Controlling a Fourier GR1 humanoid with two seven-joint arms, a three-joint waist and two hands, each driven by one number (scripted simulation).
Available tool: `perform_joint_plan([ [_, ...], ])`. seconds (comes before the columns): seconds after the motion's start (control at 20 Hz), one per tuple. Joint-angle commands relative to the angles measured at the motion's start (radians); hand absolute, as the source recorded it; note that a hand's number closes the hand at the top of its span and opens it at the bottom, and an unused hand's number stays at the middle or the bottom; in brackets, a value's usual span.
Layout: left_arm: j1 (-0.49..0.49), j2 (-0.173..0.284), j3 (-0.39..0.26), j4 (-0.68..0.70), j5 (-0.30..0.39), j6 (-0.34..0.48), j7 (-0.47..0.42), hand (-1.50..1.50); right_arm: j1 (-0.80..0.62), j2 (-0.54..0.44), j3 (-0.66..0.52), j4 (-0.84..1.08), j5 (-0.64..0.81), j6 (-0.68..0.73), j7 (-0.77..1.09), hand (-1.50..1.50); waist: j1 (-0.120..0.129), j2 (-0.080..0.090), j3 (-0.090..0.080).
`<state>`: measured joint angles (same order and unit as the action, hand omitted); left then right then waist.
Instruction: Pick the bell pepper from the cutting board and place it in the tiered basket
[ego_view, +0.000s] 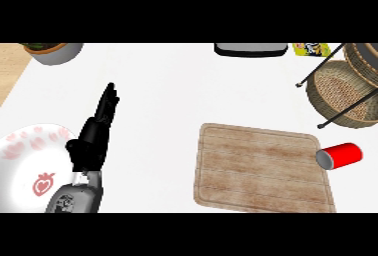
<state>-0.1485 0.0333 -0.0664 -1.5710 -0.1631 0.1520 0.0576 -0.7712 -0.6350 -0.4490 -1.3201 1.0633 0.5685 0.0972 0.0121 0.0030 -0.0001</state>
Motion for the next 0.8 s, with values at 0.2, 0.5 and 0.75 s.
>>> perform_joint_plan([
  [0.2,-0.029,-0.003,0.007,0.034,-0.007,0.004,-0.011,0.0,-0.054,0.05,-0.129,0.274,-0.066,-0.146,0.048,-1.5,0.001,0.002,0.001],
  [0.5,0.049,0.013,0.017,0.027,0.031,-0.031,-0.066,0.0,-0.116,0.019,-0.169,0.455,-0.144,-0.186,-0.022,-1.5,0.006,0.002,0.0],
  [0.75,0.004,-0.02,-0.015,-0.014,-0.013,0.025,0.012,0.0,-0.143,0.003,-0.304,0.444,-0.257,-0.252,0.005,-1.5,0.0,-0.003,0.001],
])
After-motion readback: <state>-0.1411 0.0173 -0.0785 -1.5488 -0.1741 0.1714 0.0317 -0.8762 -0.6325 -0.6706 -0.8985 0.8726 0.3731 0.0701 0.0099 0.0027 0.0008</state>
